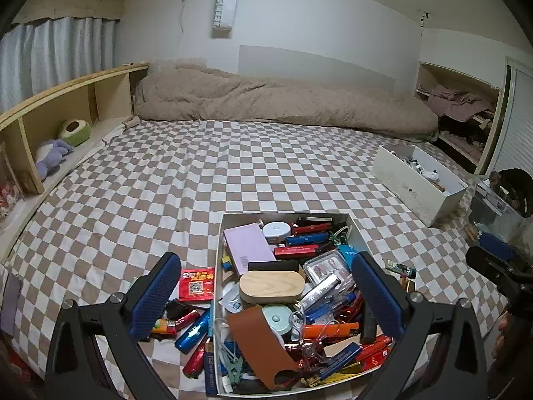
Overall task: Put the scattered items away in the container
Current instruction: 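Lift both open tools from the tray toward the items on the bed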
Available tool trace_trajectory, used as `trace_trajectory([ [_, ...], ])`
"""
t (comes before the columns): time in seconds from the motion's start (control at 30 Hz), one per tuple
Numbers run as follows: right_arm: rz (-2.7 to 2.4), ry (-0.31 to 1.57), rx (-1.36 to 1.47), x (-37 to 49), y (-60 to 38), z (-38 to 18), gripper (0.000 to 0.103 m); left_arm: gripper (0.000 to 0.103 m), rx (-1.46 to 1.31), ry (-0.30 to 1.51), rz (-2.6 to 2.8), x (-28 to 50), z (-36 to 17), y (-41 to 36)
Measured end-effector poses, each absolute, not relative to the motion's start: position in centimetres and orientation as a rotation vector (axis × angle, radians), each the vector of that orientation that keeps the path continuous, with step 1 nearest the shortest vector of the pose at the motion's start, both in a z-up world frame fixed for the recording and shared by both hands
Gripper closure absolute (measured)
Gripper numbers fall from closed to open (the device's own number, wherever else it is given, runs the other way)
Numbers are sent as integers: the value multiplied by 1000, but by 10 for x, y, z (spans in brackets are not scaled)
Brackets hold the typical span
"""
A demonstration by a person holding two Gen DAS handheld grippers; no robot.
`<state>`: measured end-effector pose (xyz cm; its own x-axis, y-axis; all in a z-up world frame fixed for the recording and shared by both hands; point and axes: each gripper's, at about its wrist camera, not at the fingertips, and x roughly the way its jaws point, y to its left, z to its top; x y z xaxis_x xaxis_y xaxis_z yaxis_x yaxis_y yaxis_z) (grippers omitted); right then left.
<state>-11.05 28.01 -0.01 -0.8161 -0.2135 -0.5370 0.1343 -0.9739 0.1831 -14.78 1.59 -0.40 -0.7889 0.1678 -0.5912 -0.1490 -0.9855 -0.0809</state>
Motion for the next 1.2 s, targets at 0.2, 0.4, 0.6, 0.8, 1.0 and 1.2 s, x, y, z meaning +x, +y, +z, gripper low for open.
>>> trace_trajectory([
  [0.2, -2832, -188, 849, -103, 278, 4, 0, 0, -920, -31, 2835, -138, 0, 13],
  [0.4, -2844, -169, 845, -100, 276, 5, 0, 0, -922, -35, 2838, -135, 1, 7],
  [0.6, -2872, -83, 867, -102, 283, 3, 0, 0, -926, -31, 2848, -137, -1, -8],
  [0.8, -2907, 7, 893, -103, 298, -2, 0, 0, -925, -2, 2866, -139, -5, -33],
  [1.0, -2921, 9, 912, -103, 314, -11, 0, 0, -943, -13, 2908, -142, -12, -64],
  [1.2, -2910, 23, 980, -106, 328, -30, 0, 0, -998, -6, 2928, -145, -30, -94],
])
